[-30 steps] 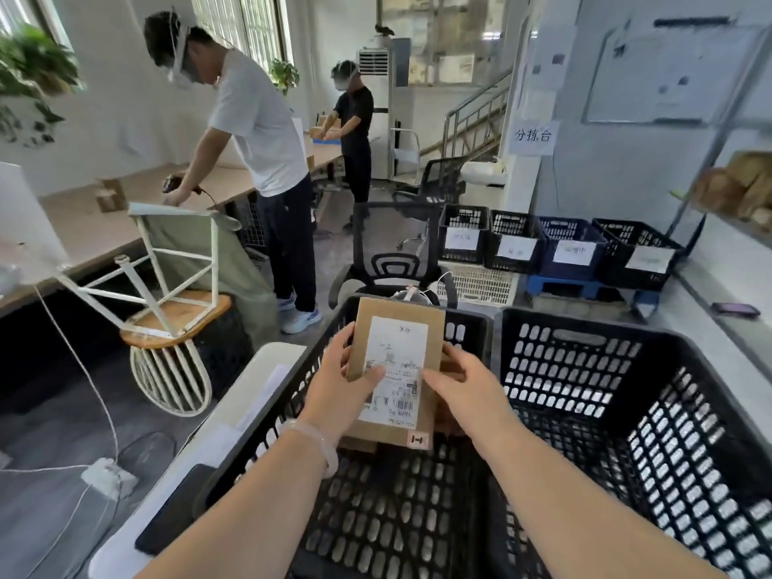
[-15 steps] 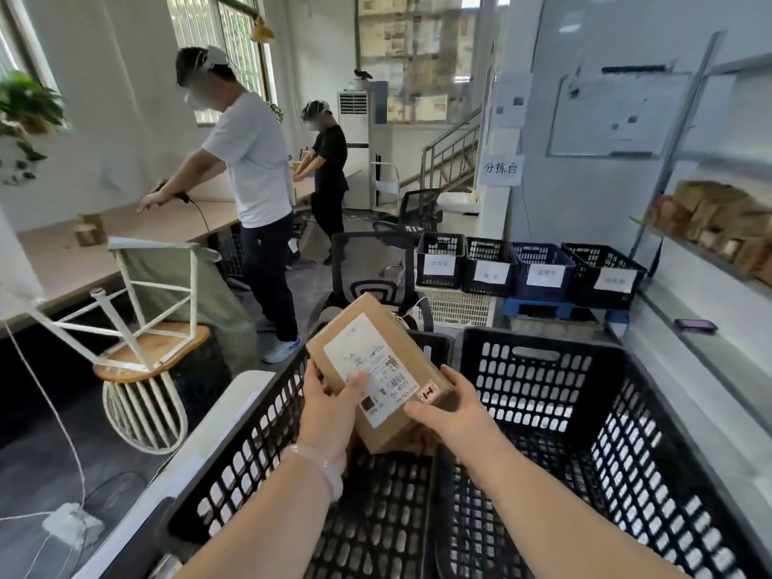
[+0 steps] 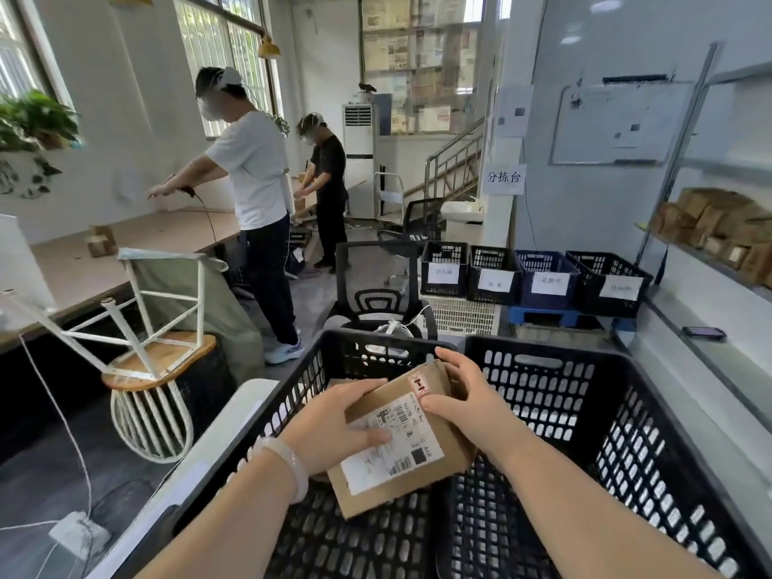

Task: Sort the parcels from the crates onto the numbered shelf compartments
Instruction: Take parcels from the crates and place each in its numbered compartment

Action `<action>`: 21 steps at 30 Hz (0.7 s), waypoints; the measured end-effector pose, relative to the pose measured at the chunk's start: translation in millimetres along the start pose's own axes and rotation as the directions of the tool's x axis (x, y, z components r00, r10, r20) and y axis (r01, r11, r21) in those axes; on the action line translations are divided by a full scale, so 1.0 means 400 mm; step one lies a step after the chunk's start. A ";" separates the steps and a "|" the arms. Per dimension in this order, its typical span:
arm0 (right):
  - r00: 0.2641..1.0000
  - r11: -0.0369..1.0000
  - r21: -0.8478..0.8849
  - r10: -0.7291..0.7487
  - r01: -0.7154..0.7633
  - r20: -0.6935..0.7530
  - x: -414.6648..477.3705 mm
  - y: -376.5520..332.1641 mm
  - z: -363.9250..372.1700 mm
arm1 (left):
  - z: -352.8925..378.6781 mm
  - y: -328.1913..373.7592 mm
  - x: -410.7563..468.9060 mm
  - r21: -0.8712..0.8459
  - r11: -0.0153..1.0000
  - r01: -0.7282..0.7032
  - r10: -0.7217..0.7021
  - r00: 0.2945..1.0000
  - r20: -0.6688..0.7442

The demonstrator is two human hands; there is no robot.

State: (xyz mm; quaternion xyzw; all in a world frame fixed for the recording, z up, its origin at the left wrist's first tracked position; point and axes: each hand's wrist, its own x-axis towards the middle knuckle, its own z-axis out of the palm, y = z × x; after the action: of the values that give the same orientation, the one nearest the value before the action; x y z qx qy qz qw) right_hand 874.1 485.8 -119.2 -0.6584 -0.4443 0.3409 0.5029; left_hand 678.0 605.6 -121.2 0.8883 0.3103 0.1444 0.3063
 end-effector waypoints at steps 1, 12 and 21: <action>1.000 1.000 -0.012 -0.015 0.015 -0.005 0.002 -0.004 0.001 | 0.005 -0.001 -0.007 -0.033 0.999 -0.006 0.006 1.000 -0.022; 0.962 0.989 -0.015 -0.147 0.148 -0.230 -0.038 0.034 0.057 | 0.050 0.015 0.006 -0.633 0.769 0.089 -0.304 0.922 -0.240; 0.794 0.984 -0.089 -0.176 0.152 -0.581 -0.130 0.021 -0.054 | 0.153 0.172 0.109 -0.593 0.803 -0.064 -0.060 0.981 -0.187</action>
State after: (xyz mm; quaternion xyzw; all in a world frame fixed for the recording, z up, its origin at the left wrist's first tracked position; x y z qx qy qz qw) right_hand 876.0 428.8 -121.4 -0.6997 -0.3290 0.0677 0.6305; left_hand 770.6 562.9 -121.8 0.7285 0.2771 0.3216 0.5376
